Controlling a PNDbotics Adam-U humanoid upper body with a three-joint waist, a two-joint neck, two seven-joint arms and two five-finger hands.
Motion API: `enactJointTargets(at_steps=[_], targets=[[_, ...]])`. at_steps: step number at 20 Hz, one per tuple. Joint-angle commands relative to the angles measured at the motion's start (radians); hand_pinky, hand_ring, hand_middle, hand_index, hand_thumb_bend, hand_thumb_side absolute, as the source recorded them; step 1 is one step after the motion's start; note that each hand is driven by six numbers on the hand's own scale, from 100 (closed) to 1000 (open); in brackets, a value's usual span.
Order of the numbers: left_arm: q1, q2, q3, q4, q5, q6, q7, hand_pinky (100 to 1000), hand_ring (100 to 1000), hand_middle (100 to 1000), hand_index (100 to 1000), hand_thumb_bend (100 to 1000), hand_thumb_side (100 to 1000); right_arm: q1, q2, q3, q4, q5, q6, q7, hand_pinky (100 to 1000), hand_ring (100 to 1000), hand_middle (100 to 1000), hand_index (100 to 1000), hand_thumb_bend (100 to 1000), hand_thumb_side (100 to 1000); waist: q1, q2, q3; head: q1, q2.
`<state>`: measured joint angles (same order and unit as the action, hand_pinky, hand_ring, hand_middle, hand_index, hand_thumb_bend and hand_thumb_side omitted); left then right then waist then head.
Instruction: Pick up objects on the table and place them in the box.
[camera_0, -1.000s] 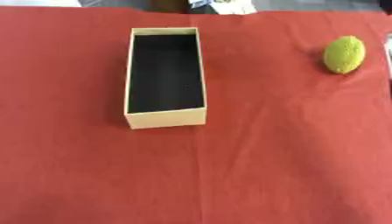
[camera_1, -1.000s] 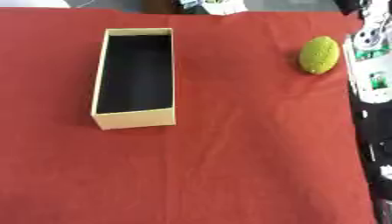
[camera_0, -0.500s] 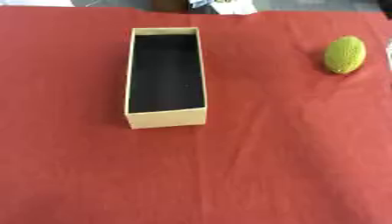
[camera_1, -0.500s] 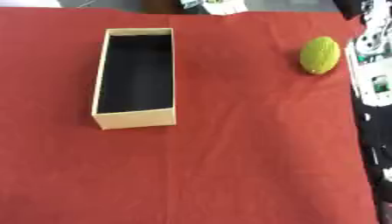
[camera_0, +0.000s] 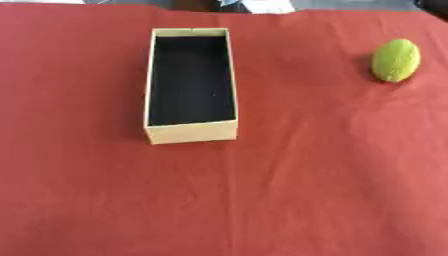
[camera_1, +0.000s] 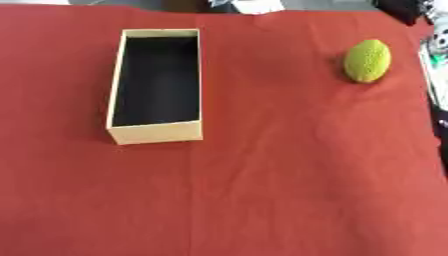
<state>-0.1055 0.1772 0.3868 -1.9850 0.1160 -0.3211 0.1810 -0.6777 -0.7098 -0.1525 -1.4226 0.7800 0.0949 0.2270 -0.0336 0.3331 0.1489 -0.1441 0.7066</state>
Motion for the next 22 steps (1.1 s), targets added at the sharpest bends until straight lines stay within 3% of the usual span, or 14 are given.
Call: enactJointTargets(at_steps=[1,4,5,10,12,18,22], targets=[[0.001,0.021,0.01,-0.015,-0.006,0.0,-0.003,588,806,842,693,192,715,-0.019,-0.074,0.001,-0.005,0.092,-0.022,0.151,922,955,878,941,100,457,-0.001,-0.02,-0.002,0.004,0.01],[0.002,0.023,0.011,-0.015,-0.008,0.002,-0.002,588,806,842,692,192,716,-0.003,-0.097,-0.011,-0.008,0.118,-0.046,0.239,932,963,889,942,100,328,-0.004,-0.023,-0.006,0.008,0.01],[0.003,0.023,0.012,-0.015,-0.008,0.002,-0.002,588,806,842,692,192,716,0.004,-0.102,-0.017,-0.01,0.121,-0.052,0.256,932,963,889,942,100,328,-0.005,-0.023,-0.007,0.009,0.01],[0.005,0.024,0.013,-0.015,-0.011,0.002,0.0,588,806,842,692,191,716,0.056,-0.117,-0.054,-0.02,0.116,-0.073,0.3,943,971,892,938,100,100,-0.004,-0.024,-0.012,0.014,0.009],[0.005,0.023,0.012,-0.015,-0.011,0.002,-0.001,588,806,843,692,191,716,0.07,-0.117,-0.067,-0.024,0.116,-0.078,0.302,945,972,891,939,107,100,-0.004,-0.023,-0.013,0.015,0.008],[0.005,0.022,0.012,-0.015,-0.012,0.003,-0.002,589,807,843,692,192,718,0.096,-0.122,-0.08,-0.019,0.118,-0.088,0.321,955,975,909,967,293,100,-0.004,-0.023,-0.013,0.014,0.005],[0.004,0.022,0.011,-0.015,-0.012,0.006,-0.004,589,807,844,692,192,719,0.099,-0.126,-0.077,-0.021,0.108,-0.107,0.353,962,975,913,989,304,100,-0.006,-0.023,-0.011,0.015,0.004]])
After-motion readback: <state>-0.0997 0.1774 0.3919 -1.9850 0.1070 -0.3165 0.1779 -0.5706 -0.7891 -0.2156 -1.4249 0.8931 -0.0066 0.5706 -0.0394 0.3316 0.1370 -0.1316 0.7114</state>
